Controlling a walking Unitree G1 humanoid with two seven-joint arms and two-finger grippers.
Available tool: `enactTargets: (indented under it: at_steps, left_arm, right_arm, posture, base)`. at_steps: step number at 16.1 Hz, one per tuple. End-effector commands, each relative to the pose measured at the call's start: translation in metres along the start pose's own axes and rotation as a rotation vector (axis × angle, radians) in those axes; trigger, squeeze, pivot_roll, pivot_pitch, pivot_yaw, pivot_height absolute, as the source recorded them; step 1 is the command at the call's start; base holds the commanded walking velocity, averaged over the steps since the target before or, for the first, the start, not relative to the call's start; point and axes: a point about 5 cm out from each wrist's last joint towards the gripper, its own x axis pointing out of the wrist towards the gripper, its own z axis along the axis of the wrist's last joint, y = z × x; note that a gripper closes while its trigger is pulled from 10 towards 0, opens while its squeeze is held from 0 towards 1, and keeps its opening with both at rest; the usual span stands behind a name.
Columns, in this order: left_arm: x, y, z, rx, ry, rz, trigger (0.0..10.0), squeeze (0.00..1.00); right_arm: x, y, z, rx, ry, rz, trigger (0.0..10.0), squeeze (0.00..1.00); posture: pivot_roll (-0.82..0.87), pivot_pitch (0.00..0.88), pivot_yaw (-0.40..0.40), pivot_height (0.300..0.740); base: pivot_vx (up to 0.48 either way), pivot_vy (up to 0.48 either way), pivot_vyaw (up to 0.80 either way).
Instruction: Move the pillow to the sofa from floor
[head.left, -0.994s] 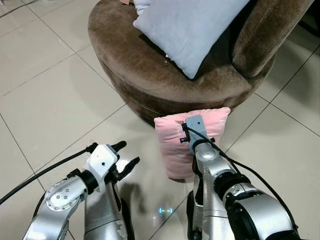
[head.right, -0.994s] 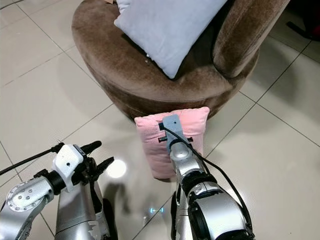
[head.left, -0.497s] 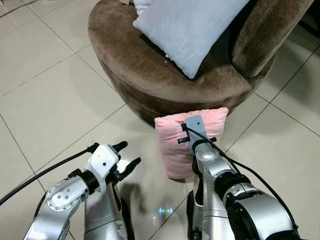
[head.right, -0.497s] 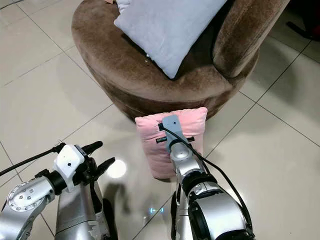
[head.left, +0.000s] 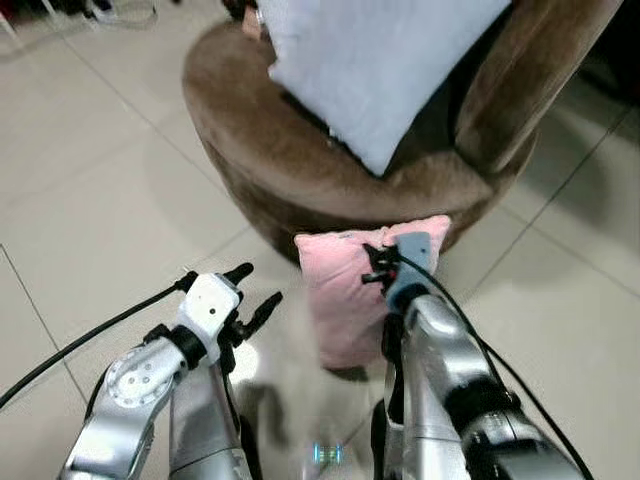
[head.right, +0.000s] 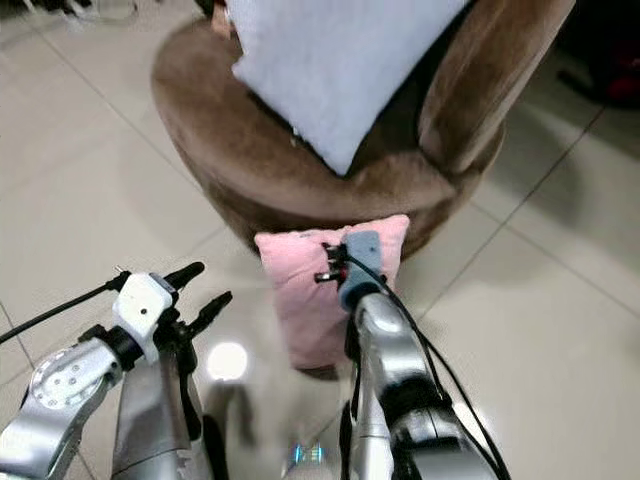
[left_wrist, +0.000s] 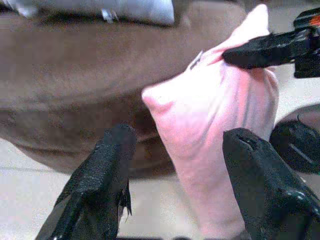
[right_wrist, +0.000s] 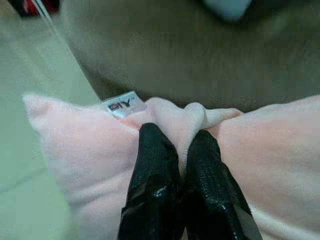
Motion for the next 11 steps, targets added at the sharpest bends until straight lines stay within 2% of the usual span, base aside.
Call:
enactTargets:
  at_steps: [1, 5, 6, 7, 8, 11]
  left_arm:
    - [0.000, 0.000, -0.002, 0.000, 0.001, 0.019, 10.0, 0.00]
    - [0.006, 0.000, 0.000, 0.012, -0.025, 0.033, 10.0, 0.00]
    - [0.008, 0.002, 0.002, 0.019, -0.033, 0.046, 10.0, 0.00]
    - [0.010, 0.012, 0.007, 0.036, -0.039, 0.129, 10.0, 0.00]
    - [0.013, 0.019, 0.011, 0.020, -0.013, 0.211, 10.0, 0.00]
    - [0.013, 0.025, 0.026, 0.002, -0.070, 0.277, 10.0, 0.00]
  right_arm:
    - [-0.006, 0.002, 0.023, 0.027, -0.113, 0.034, 0.0, 0.00]
    - [-0.025, 0.007, 0.047, 0.083, -0.211, 0.103, 0.0, 0.00]
    - [-0.031, 0.010, 0.061, 0.099, -0.261, 0.120, 0.0, 0.00]
    - [-0.044, 0.008, 0.109, 0.170, -0.431, 0.096, 10.0, 0.00]
    - [-0.056, 0.003, 0.136, 0.172, -0.514, 0.052, 10.0, 0.00]
    - [-0.065, 0.002, 0.148, 0.153, -0.547, 0.013, 10.0, 0.00]
  posture:
    - [0.02, 0.032, 0.007, 0.461]
    - [0.01, 0.017, 0.008, 0.461]
    - [0.00, 0.012, 0.013, 0.461]
    - [-0.01, 0.011, 0.008, 0.461]
    - [-0.01, 0.012, 0.001, 0.461]
    - [-0.02, 0.016, -0.001, 0.471]
  base:
    - [0.000, 0.000, 0.00]
    - [0.000, 0.000, 0.00]
    - [0.000, 0.000, 0.00]
    - [0.000, 0.000, 0.00]
    - [0.000, 0.000, 0.00]
    - [0.000, 0.000, 0.00]
